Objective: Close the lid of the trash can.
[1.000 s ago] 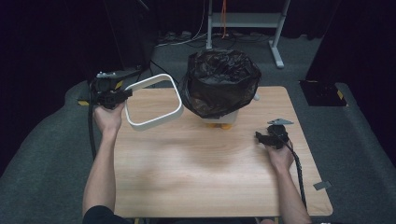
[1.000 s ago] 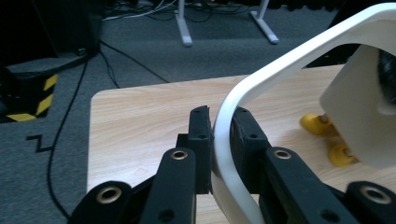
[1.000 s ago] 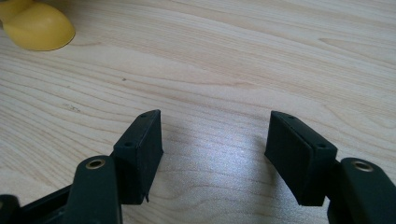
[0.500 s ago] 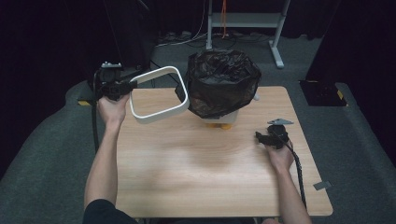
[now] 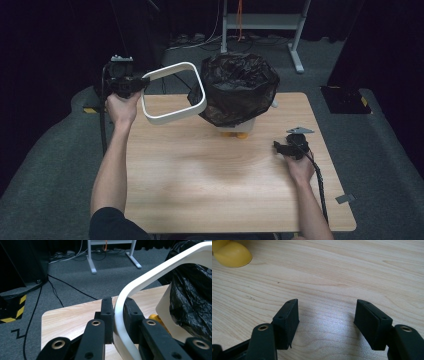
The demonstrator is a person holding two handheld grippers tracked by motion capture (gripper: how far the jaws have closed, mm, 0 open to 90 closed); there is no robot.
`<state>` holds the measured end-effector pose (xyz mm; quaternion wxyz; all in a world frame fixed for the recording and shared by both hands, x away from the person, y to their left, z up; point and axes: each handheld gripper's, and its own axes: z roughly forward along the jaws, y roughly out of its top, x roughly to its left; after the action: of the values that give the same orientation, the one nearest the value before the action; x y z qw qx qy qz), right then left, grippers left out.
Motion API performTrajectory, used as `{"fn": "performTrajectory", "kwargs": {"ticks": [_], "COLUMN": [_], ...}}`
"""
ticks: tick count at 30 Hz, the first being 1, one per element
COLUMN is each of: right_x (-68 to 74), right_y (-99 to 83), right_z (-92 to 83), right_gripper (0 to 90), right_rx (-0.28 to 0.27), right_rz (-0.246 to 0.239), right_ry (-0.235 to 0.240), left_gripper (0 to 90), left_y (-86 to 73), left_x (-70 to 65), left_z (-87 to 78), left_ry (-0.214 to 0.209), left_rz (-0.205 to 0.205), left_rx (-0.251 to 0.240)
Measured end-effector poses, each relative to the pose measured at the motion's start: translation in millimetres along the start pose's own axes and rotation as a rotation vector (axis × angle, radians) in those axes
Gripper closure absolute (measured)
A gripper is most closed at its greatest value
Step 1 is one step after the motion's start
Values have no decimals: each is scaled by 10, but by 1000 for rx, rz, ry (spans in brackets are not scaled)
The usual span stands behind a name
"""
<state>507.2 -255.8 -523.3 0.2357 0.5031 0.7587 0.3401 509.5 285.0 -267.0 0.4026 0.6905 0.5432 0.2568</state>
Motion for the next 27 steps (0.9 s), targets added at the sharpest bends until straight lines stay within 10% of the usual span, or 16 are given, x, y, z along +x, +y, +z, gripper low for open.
{"fn": "performTrajectory", "kwargs": {"ticks": [27], "right_x": [-4], "right_y": [1], "right_z": [0], "right_gripper": [356], "right_rx": [3], "right_rz": [-2], "right_ry": [-3], "left_gripper": [796], "left_y": [477], "left_x": [-350], "left_z": [195], "left_ry": [-77], "left_rz": [48], "left_rx": [-17]}}
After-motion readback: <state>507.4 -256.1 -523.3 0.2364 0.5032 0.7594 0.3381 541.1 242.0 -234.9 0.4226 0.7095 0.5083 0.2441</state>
